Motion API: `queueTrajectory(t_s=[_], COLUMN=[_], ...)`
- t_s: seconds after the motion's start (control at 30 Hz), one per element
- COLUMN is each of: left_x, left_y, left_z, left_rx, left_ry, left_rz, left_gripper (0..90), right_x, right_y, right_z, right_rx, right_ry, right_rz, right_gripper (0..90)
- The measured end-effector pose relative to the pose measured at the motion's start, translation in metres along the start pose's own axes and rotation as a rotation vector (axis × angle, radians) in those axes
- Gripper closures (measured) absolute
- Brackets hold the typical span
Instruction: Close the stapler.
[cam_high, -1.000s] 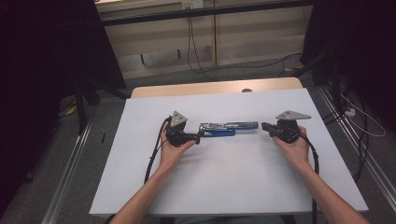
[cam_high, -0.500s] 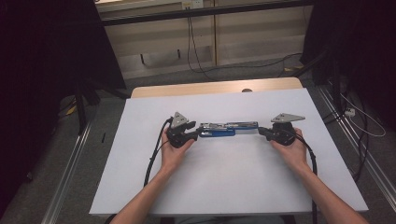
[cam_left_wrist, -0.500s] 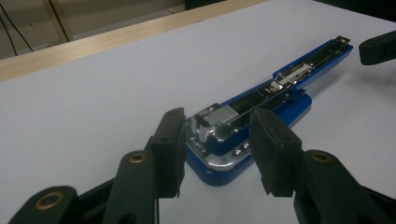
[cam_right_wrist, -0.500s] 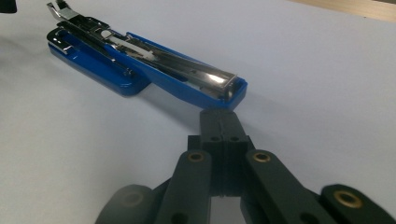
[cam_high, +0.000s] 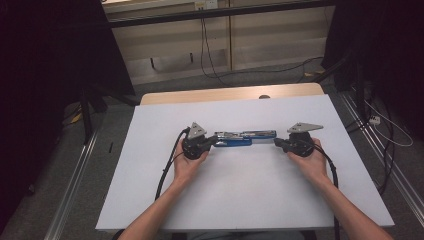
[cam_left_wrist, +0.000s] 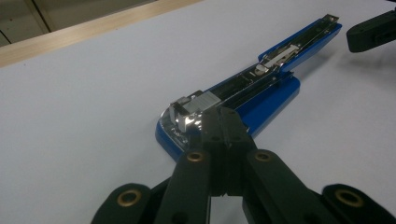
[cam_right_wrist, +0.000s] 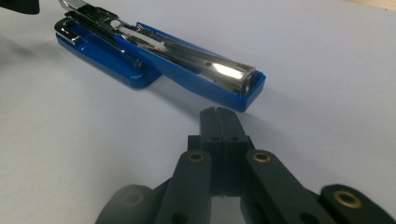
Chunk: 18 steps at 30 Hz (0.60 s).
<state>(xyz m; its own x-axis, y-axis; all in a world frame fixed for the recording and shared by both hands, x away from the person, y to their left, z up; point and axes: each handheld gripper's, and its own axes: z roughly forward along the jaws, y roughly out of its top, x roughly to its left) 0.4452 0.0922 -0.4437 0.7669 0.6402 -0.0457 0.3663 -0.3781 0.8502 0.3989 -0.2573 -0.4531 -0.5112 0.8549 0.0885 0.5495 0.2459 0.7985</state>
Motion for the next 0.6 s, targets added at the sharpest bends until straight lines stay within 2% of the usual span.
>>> queueTrajectory(t_s=[0.17, 0.33, 0.37, 0.5, 0.6], left_x=[0.002, -0.001, 0.000, 0.001, 0.003], left_y=[-0.001, 0.000, -0.001, -0.003, -0.003], left_z=[0.004, 0.008, 0.009, 0.011, 0.012], left_rx=[0.016, 0.025, 0.035, 0.045, 0.047], left_ry=[0.010, 0.009, 0.018, 0.017, 0.018], left_rz=[0.021, 0.017, 0.033, 0.010, -0.004], left_gripper=[90.0, 90.0, 90.0, 90.0, 90.0], right_x=[0.000, 0.000, 0.000, 0.000, -0.001], right_y=[0.000, 0.000, 0.000, 0.001, 0.001], right_z=[0.003, 0.004, 0.005, 0.007, 0.008], right_rx=[0.016, 0.029, 0.031, 0.046, 0.056], right_ry=[0.002, 0.001, -0.002, -0.006, -0.003], right_rz=[0.002, -0.003, -0.004, -0.004, 0.015], right_gripper=[90.0, 90.0, 90.0, 90.0, 90.0])
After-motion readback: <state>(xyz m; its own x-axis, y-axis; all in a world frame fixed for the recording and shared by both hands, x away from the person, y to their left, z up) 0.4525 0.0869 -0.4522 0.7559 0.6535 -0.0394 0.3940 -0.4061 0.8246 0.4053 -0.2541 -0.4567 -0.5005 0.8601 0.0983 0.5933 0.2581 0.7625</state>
